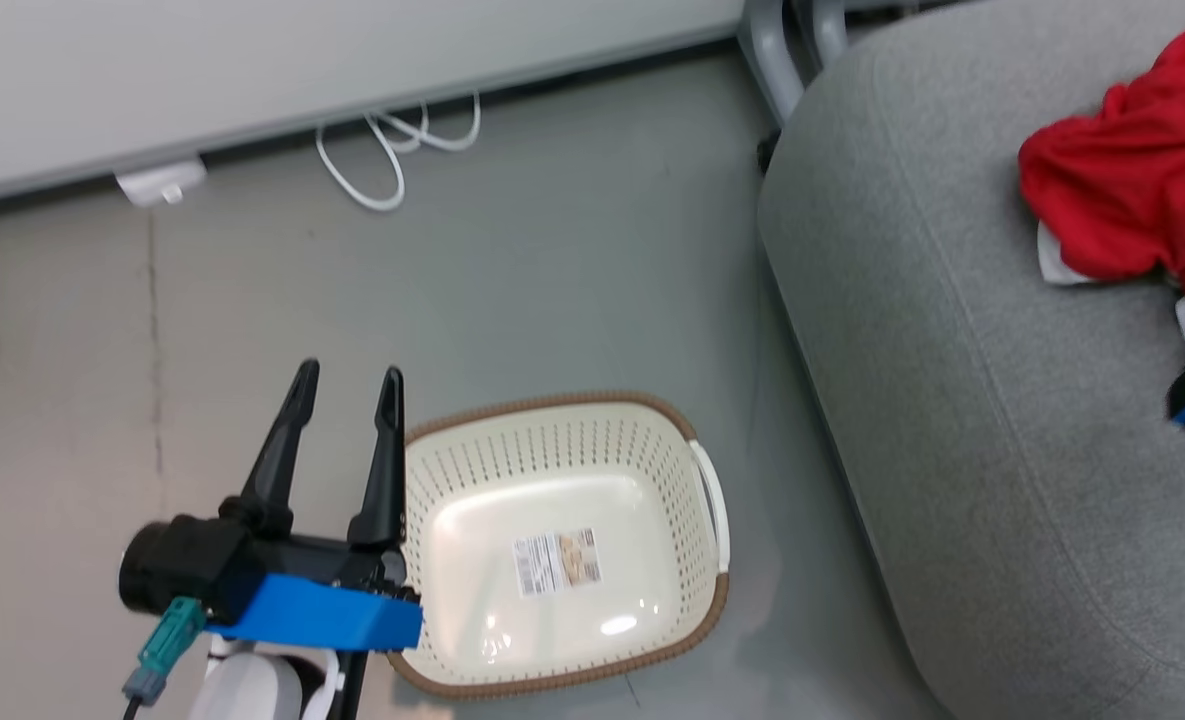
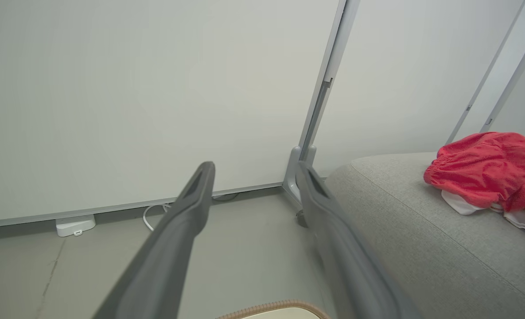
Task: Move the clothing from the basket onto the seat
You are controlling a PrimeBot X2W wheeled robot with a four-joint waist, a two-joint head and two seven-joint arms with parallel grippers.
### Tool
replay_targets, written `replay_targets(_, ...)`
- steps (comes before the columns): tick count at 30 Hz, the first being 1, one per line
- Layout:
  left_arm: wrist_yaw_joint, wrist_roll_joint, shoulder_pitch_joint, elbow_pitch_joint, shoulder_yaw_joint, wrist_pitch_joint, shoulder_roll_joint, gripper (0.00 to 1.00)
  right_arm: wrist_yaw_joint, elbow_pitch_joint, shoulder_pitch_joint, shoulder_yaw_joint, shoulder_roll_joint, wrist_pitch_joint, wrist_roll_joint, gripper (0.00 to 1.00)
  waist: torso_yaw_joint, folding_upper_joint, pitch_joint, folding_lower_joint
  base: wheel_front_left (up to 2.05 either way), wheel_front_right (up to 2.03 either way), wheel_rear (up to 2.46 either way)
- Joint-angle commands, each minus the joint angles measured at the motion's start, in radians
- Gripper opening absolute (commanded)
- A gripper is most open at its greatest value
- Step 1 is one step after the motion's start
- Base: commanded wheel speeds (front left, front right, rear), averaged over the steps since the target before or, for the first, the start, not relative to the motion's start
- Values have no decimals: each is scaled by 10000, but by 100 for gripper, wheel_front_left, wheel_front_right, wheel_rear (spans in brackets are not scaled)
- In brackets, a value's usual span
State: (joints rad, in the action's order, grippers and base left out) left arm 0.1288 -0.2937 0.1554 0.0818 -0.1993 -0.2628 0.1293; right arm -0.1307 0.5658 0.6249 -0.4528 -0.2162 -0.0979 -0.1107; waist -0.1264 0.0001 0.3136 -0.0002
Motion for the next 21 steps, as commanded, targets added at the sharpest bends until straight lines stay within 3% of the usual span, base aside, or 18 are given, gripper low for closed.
replay_targets(1, 21, -91, -347, 54, 157, -27, -109, 100, -1, -404, -635, 318, 201, 40, 8, 100, 258, -1, -1170, 2, 0, 0, 0)
replay_targets(11, 21, -227, -1595, 236, 1322, -27, -605, 100, -1, -2426, -3058, 2424, 1252, 2, 315, 100, 860, -1, -2632, 2, 0, 0, 0)
replay_targets(21, 21, 8, -2468, 588, 2415, -27, -761, 100, -1, -3324, -4719, 3719, 1638, -124, 858, 100, 1476, -1, -3303, 2, 0, 0, 0)
